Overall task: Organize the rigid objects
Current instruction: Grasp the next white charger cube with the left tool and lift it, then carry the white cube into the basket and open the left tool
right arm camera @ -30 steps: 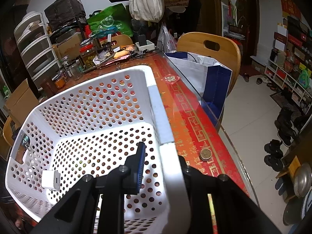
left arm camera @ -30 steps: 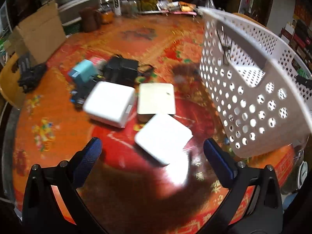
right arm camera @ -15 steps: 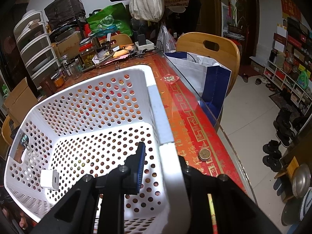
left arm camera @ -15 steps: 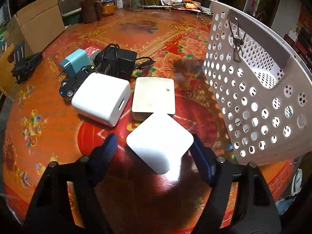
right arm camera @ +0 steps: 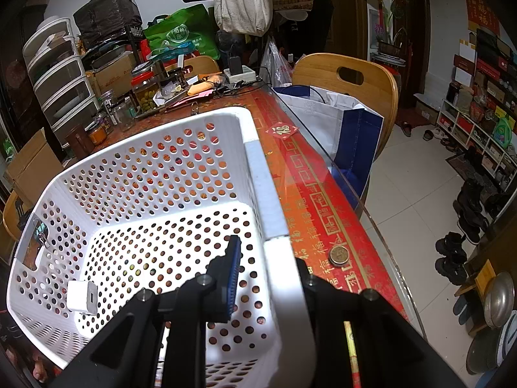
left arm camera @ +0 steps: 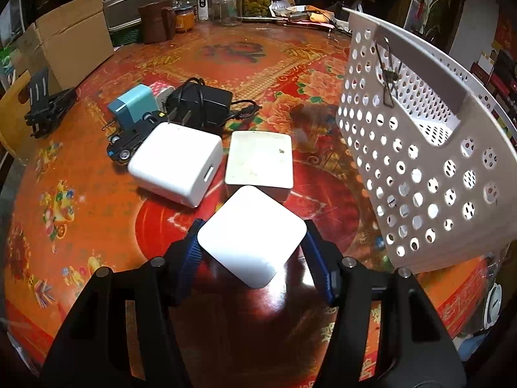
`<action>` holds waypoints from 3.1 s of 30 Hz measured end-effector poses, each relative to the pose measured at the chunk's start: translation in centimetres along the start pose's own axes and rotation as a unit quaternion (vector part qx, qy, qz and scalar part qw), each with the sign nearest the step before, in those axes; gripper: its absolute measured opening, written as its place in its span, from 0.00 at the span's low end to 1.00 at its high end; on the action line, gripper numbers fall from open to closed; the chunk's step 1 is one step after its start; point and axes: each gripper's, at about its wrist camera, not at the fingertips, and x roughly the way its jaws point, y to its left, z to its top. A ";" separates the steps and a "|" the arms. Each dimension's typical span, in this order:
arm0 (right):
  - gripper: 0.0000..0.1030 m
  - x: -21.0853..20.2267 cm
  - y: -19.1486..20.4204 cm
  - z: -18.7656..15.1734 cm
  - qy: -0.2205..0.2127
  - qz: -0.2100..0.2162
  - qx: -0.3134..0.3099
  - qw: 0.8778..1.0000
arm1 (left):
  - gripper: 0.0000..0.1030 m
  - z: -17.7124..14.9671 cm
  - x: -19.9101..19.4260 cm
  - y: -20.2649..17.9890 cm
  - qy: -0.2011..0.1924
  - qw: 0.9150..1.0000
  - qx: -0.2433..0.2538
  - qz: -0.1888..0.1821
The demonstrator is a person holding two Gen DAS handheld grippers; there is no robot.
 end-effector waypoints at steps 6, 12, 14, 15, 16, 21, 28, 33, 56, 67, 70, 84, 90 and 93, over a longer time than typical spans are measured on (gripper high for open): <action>0.18 0.0 0.0 -0.1 0.000 -0.001 -0.001 1.000 | 0.55 0.7 -1.9 1.1 -0.019 1.000 -0.011 0.005; 0.19 0.0 0.0 -0.2 0.000 -0.001 -0.002 1.000 | 0.55 2.6 -4.2 2.3 -0.040 0.999 -0.023 0.019; 0.19 0.0 0.0 -0.2 0.000 -0.001 -0.002 1.000 | 0.55 3.2 -4.7 2.7 -0.044 0.998 -0.027 0.021; 0.19 0.0 0.0 -0.2 0.000 -0.001 -0.002 1.000 | 0.55 3.4 -4.9 2.8 -0.045 0.998 -0.028 0.021; 0.19 0.1 0.0 -0.2 0.001 -0.001 -0.002 1.000 | 0.55 3.8 -5.2 2.9 -0.048 0.998 -0.029 0.022; 0.19 0.1 0.1 -0.2 0.001 -0.001 -0.004 1.000 | 0.55 5.0 -6.1 2.3 -0.059 0.998 -0.020 0.026; 0.19 0.1 0.2 -0.2 0.002 0.001 -0.005 1.000 | 0.55 6.6 -7.0 1.0 -0.068 0.997 -0.009 0.029; 0.19 0.1 0.2 -0.1 0.002 0.002 -0.006 1.000 | 0.55 7.4 -7.4 0.3 -0.073 0.997 -0.002 0.030; 0.19 0.1 0.3 -0.1 0.001 0.002 -0.006 1.000 | 0.55 13.3 -9.7 -7.5 -0.101 0.992 0.072 0.017; 0.19 0.2 0.9 0.1 0.000 0.006 -0.006 1.000 | 0.55 14.9 -6.0 -16.4 -0.062 0.987 0.149 0.015; 0.19 0.3 1.0 0.2 0.001 0.009 -0.005 1.000 | 0.55 15.3 -3.6 -18.6 -0.023 0.985 0.170 0.015; 0.19 0.3 0.7 0.1 0.002 0.019 0.001 1.000 | 0.56 14.7 5.4 -25.2 0.172 0.946 0.274 0.006; 0.19 0.3 0.7 0.0 0.004 0.017 0.002 1.000 | 0.77 15.1 4.0 -24.0 0.130 0.957 0.257 0.011; 0.19 0.3 0.6 0.0 0.005 0.015 0.002 1.000 | 0.80 15.9 1.2 -21.7 0.097 0.970 0.222 -0.020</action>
